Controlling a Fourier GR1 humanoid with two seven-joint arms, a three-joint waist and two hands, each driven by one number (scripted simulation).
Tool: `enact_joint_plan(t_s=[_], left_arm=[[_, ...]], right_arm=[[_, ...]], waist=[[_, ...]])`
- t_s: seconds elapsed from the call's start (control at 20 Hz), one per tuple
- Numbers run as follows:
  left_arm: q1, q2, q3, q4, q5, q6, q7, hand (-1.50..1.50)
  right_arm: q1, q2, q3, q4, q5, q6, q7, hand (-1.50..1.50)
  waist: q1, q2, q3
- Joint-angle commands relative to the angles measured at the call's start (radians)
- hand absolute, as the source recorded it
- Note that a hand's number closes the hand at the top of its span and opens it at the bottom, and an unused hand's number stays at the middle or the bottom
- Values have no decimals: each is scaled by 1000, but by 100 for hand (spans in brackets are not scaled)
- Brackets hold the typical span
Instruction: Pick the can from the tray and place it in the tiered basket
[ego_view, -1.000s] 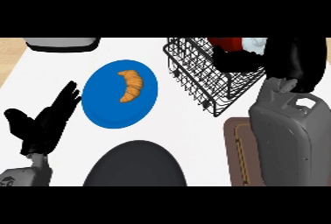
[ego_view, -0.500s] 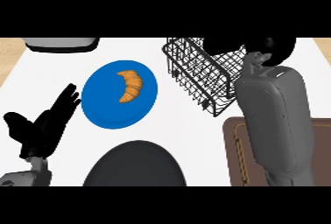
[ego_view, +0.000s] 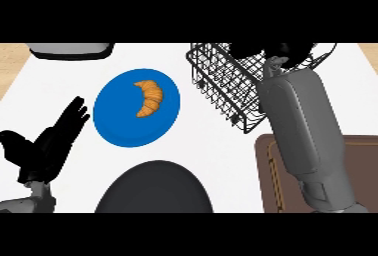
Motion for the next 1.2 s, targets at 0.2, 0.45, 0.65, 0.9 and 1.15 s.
enact_joint_plan(t_s=[0.2, 0.45, 0.65, 0.9, 1.15], left_arm=[[18, -7, -9, -46, -15, -3, 22, 0], [30, -13, -5, -54, -7, -17, 14, 0], [-39, -8, 18, -12, 6, -15, 48, 0], [-23, -43, 4, 28, -28, 7, -5, 0], [-6, -26, 12, -8, -25, -1, 17, 0]], right_arm=[[-9, -38, -51, 134, 11, -297, -106, 150], [-93, -40, -62, 302, 2, -341, -127, -150], [-121, -41, -60, 323, -17, -363, -139, -150], [-148, -48, -147, 364, -126, -515, -203, -150], [-185, -40, -211, 249, -244, -566, -211, -150]], waist=[[4, 3, 0], [11, 4, 0], [3, 3, 0], [4, 5, 0], [-4, 0, 0]])
